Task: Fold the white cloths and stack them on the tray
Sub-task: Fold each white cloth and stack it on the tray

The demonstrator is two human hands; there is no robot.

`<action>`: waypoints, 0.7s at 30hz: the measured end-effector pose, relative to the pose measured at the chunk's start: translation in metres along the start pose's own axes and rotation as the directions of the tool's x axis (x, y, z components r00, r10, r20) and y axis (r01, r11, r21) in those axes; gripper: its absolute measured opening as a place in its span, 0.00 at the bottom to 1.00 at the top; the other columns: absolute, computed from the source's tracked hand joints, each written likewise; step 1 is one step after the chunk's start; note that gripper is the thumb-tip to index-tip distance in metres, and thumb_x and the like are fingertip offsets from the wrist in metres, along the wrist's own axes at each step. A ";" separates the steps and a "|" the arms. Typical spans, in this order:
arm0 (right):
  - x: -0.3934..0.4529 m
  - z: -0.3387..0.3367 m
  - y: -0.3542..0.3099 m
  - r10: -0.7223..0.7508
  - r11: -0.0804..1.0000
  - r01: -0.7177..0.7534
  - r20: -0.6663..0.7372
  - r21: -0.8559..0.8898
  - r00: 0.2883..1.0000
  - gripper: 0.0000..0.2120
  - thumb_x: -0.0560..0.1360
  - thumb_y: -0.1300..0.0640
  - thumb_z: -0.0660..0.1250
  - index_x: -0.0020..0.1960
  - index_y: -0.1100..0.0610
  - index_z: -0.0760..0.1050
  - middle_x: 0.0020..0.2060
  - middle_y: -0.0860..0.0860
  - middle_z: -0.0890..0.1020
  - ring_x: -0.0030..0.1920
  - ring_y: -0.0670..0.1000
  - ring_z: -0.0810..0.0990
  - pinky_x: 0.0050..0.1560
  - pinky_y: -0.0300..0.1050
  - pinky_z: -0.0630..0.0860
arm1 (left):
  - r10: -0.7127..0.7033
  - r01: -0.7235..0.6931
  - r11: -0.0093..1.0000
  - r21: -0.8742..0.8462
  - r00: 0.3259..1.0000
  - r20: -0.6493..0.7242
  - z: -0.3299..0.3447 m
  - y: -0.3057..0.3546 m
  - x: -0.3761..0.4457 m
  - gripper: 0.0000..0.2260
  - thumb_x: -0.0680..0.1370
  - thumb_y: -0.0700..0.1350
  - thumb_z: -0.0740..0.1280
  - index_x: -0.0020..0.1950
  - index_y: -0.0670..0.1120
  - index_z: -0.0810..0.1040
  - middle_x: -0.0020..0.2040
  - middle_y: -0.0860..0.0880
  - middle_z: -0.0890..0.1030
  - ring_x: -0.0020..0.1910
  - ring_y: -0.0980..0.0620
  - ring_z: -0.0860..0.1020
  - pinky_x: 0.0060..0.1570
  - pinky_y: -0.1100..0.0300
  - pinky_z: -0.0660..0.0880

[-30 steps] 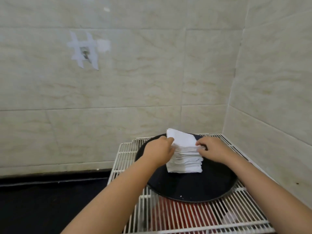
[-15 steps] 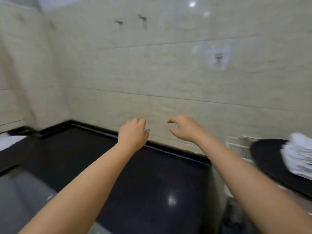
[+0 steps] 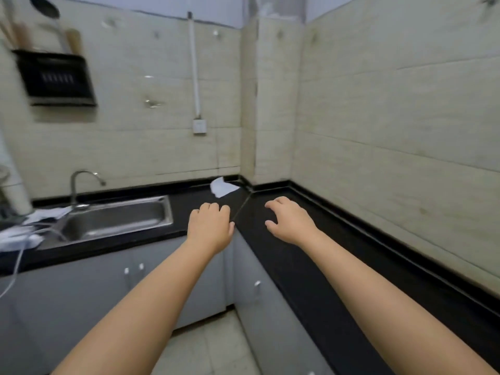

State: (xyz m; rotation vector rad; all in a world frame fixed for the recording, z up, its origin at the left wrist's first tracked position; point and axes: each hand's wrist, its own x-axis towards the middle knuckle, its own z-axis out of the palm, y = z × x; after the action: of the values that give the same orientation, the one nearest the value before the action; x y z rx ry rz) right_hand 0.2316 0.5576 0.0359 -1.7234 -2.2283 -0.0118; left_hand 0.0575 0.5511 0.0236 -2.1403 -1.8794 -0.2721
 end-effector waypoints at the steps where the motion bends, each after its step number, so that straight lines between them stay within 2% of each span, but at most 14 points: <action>1: 0.023 0.012 -0.007 -0.021 1.000 0.021 0.015 0.005 1.000 0.22 0.76 0.54 0.61 0.69 0.55 0.64 0.67 0.55 0.68 0.65 0.58 0.68 0.62 0.52 0.69 | -0.023 0.023 1.000 0.018 1.000 0.016 0.011 -0.017 0.013 0.15 0.80 0.51 0.56 0.60 0.43 0.70 0.60 0.44 0.74 0.62 0.43 0.70 0.56 0.52 0.69; 5: 0.129 0.047 -0.027 -0.105 0.994 0.104 0.031 0.038 0.994 0.22 0.75 0.54 0.62 0.68 0.56 0.66 0.66 0.56 0.69 0.64 0.58 0.69 0.61 0.53 0.70 | -0.107 0.103 0.992 0.079 0.993 0.046 0.040 -0.075 0.086 0.15 0.80 0.51 0.56 0.61 0.43 0.69 0.61 0.43 0.74 0.62 0.42 0.70 0.56 0.51 0.69; 10: 0.263 0.065 -0.040 -0.155 0.986 0.153 0.041 0.065 0.987 0.22 0.75 0.55 0.60 0.68 0.57 0.66 0.66 0.57 0.69 0.65 0.59 0.69 0.61 0.53 0.71 | -0.142 0.139 0.985 0.098 0.990 0.025 0.054 -0.129 0.196 0.16 0.80 0.51 0.56 0.62 0.42 0.69 0.60 0.42 0.74 0.61 0.42 0.71 0.54 0.50 0.69; 15: 0.363 0.097 -0.032 -0.135 0.988 0.129 0.075 0.079 0.988 0.22 0.75 0.56 0.60 0.69 0.57 0.65 0.66 0.57 0.70 0.65 0.59 0.69 0.62 0.54 0.71 | -0.121 0.115 0.987 0.110 0.991 0.054 0.092 -0.164 0.280 0.17 0.80 0.51 0.56 0.65 0.43 0.68 0.62 0.42 0.73 0.62 0.42 0.70 0.56 0.50 0.69; 21: 0.471 0.168 -0.006 -0.066 0.997 0.060 0.121 0.053 0.991 0.22 0.74 0.55 0.61 0.67 0.57 0.67 0.66 0.57 0.70 0.64 0.59 0.71 0.60 0.55 0.72 | -0.110 0.106 0.993 0.047 0.989 0.096 0.173 -0.207 0.377 0.18 0.80 0.51 0.57 0.66 0.43 0.67 0.63 0.42 0.73 0.63 0.42 0.69 0.55 0.50 0.70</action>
State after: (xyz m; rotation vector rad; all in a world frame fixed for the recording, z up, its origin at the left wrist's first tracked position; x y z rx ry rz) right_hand 0.0818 1.0329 -0.0014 -1.6692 -2.3487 0.1373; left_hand -0.1030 0.9850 -0.0012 -2.0630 -2.0408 -0.1499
